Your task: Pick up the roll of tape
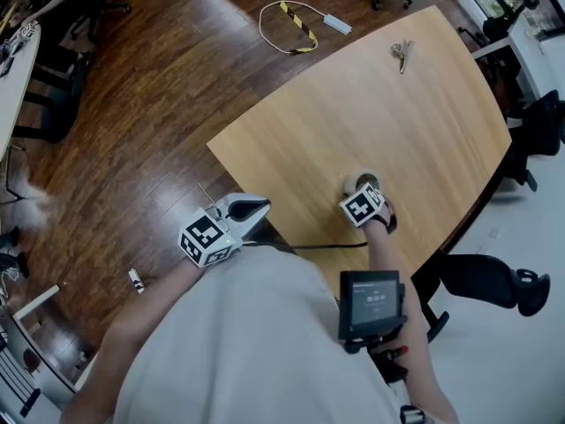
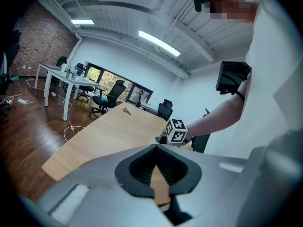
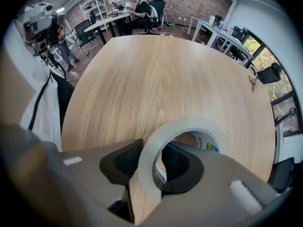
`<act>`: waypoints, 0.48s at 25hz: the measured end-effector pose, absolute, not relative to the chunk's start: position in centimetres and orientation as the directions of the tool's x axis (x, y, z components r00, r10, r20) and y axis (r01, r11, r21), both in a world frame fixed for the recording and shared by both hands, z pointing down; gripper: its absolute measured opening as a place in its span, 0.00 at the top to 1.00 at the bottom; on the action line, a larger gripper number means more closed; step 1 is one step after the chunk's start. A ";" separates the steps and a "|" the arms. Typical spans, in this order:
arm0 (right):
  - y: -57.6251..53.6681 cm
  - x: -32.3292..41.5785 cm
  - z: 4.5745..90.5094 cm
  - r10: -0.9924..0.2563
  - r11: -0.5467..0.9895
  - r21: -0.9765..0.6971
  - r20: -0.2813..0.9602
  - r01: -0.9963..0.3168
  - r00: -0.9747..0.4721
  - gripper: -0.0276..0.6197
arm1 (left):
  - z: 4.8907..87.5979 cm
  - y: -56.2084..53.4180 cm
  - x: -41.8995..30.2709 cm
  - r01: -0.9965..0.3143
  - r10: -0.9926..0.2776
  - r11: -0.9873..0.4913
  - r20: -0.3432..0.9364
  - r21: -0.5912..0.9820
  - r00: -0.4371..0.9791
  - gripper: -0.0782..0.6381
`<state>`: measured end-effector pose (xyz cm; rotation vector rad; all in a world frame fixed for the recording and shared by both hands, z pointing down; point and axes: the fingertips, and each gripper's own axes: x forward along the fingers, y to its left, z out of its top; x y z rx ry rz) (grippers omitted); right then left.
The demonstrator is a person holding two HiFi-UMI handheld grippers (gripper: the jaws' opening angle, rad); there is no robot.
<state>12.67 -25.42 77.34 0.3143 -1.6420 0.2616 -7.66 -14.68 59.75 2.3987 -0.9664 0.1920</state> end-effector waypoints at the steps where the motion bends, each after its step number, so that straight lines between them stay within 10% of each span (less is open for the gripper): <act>1: -25.4 12.8 77.4 -0.048 0.933 0.017 0.996 -0.361 -0.076 0.75 | 59.8 -14.6 -7.8 -0.678 -0.600 -0.596 0.323 0.430 0.732 0.88; 12: -25.3 12.6 77.2 -0.140 0.917 0.110 0.989 -0.383 -0.052 0.77 | 59.4 -14.1 -9.5 -0.688 -0.614 -0.592 0.319 0.419 0.722 0.88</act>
